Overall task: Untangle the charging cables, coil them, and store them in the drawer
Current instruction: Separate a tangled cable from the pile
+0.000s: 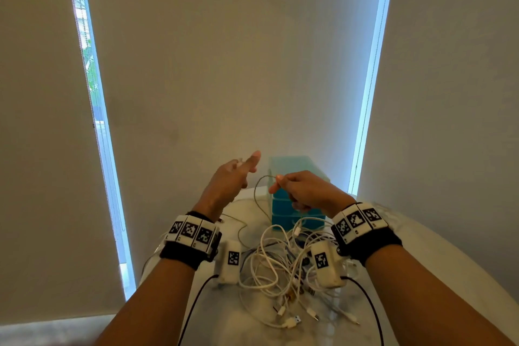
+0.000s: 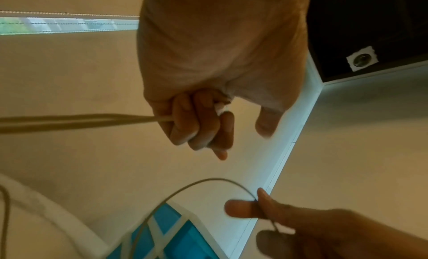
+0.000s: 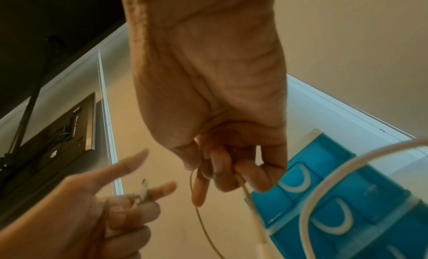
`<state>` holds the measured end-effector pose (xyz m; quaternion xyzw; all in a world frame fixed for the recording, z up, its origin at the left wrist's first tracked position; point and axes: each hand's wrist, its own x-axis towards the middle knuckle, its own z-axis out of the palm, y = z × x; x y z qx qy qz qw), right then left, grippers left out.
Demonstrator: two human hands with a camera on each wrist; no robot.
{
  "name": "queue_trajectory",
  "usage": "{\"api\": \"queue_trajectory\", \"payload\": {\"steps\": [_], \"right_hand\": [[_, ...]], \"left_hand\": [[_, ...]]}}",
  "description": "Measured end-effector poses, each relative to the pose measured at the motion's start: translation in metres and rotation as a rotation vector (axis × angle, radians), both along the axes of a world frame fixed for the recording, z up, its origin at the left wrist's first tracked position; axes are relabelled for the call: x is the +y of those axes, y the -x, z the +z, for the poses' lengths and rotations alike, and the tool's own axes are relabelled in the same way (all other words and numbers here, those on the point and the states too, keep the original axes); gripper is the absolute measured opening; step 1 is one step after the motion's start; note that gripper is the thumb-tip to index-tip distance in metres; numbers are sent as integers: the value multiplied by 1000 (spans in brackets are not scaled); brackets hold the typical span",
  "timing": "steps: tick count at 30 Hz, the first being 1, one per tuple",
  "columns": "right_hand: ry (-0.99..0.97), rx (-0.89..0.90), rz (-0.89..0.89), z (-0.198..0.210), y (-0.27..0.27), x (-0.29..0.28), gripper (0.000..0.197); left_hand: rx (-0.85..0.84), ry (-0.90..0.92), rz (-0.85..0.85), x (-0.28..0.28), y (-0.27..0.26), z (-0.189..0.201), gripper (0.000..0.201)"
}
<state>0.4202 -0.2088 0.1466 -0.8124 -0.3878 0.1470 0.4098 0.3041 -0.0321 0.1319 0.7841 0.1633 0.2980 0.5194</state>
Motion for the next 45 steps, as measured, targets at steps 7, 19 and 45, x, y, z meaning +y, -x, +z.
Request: {"api": "queue_trajectory", "payload": {"steps": [7,19,45], "right_hand": [[-191,36,-13,21,11,-6,38],[-24,81,-114,-12,6,-4,38],[-98,-76,-141,-53,-8,-3,28]], "left_hand": [[141,183,-190,-3,-9,-20,67],[-220,38,33,-3,-5,-5,38],[47,487,-249,-13,-16,-33,100]]}}
